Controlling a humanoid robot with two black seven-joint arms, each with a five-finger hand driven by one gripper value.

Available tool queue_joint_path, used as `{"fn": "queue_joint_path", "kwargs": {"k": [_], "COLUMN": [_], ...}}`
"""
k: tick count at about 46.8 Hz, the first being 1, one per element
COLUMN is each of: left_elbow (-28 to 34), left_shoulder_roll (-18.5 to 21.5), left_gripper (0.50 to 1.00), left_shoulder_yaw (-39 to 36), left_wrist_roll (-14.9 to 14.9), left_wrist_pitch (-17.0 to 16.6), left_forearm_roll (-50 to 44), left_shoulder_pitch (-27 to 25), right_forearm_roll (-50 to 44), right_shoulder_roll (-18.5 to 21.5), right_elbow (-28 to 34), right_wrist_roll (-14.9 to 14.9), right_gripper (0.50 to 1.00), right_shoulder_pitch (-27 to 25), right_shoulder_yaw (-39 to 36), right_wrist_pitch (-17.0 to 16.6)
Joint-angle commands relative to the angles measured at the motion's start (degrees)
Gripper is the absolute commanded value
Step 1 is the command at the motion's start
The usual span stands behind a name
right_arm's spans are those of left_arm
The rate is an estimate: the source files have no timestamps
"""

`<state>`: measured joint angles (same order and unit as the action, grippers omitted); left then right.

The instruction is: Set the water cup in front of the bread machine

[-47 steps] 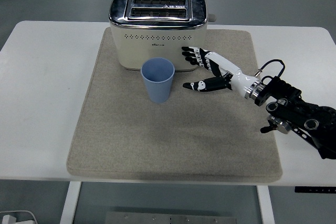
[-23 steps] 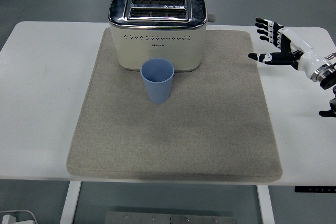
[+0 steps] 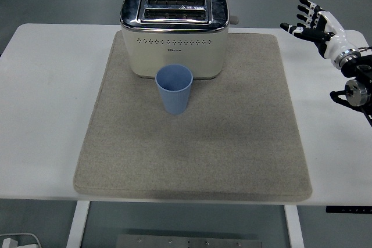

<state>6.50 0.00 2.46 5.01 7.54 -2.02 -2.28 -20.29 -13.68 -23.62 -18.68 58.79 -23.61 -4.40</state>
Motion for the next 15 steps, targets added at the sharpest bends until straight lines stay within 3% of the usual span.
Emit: {"fn": "queue_joint_path", "kwargs": {"k": [1,15], "left_elbow": [0.0,0.0], "left_shoulder_roll": [0.0,0.0], "left_gripper": [1.0,1.0], "left_shoulder_yaw": [0.0,0.0], "left_wrist_roll": [0.0,0.0], "left_wrist_pitch": [0.02,0.02], "left_forearm_roll": [0.0,0.0], "left_shoulder_pitch": [0.0,0.0], "right_forearm_roll": [0.87,1.13], "right_shoulder_roll": [0.85,1.82], "right_elbow": [0.06,0.06], "right_wrist_roll": [0.92,0.93], "right_gripper": [0.946,0.946], "right_shoulder_pitch": [0.18,0.35], "right_shoulder_yaw": [-0.12,-0.48], "right_wrist_pitch": [0.71,0.98]}}
